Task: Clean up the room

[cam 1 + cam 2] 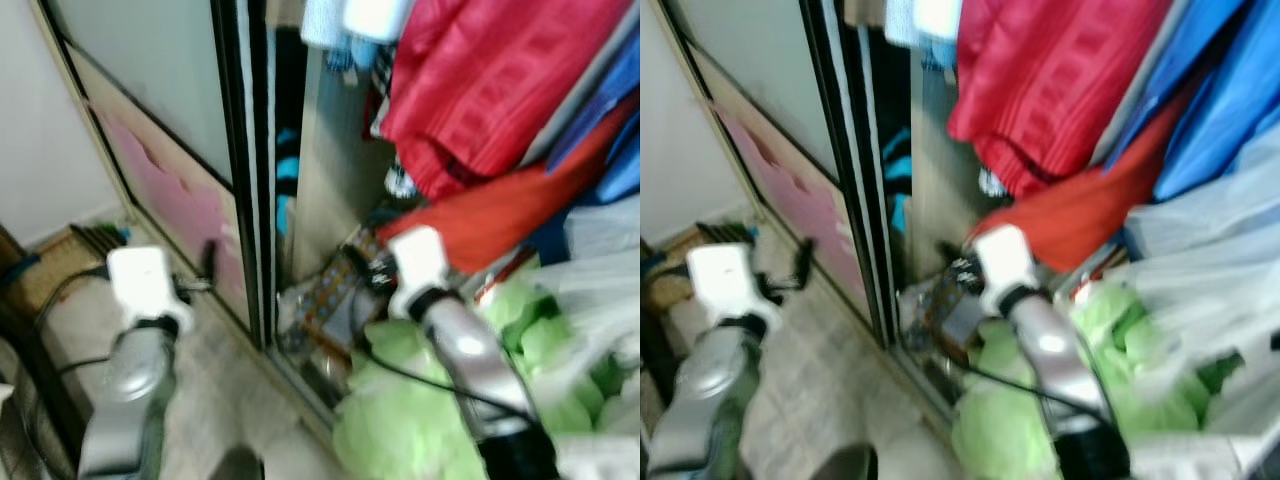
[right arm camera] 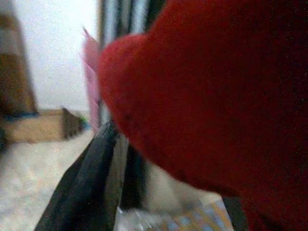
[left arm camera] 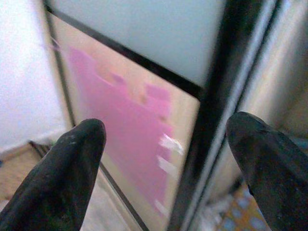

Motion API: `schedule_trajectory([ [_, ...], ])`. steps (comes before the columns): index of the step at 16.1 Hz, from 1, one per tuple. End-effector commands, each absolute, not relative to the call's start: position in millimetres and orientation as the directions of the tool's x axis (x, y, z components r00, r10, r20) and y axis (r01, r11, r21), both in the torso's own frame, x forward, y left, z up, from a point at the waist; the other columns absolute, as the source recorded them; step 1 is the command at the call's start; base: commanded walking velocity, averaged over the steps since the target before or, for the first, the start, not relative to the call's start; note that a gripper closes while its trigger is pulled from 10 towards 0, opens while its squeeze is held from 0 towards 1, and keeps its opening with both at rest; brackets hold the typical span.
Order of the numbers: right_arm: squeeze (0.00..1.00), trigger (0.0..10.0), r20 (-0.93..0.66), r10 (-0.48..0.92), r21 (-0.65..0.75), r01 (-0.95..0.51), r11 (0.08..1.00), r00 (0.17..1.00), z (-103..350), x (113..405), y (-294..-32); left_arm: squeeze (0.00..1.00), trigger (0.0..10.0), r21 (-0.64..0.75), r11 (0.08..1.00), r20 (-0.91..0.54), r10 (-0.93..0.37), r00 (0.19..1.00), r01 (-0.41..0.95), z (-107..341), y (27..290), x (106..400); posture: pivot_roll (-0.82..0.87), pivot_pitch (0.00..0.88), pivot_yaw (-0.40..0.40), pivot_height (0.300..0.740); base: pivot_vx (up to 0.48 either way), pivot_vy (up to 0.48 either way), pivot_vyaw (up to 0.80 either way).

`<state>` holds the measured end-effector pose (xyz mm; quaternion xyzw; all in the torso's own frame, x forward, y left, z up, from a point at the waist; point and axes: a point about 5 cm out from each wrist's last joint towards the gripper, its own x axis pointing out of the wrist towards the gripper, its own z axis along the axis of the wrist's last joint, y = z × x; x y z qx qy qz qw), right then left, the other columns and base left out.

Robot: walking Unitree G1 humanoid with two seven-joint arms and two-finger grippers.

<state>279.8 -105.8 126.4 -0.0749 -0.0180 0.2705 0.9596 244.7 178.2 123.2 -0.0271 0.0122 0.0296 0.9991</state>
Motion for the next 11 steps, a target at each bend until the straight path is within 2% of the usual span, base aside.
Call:
schedule_trajectory([
  [1,0.0,10.0,-0.032,0.498,-0.15,-0.497,0.855,0.866,122,283,-116,0.0,10.0,-0.064,0.997,-0.025,0.047,0.999,-0.049,123,172,243,0.04,0.0,-0.097,0.74,0.0,0.0,0.8],
  [6,0.0,10.0,-0.01,0.511,-0.159,-0.506,0.848,0.859,128,295,-111,0.0,10.0,-0.084,0.995,0.023,0.054,0.998,-0.051,148,169,242,0.07,0.0,-0.1,0.74,0.0,0.0,0.8],
  [11,0.0,10.0,-0.016,0.495,-0.15,-0.492,0.858,0.869,122,293,-116,0.0,10.0,-0.071,0.997,0.017,0.025,1.0,-0.024,148,162,242,0.05,0.0,-0.087,0.74,0.0,0.0,0.8],
])
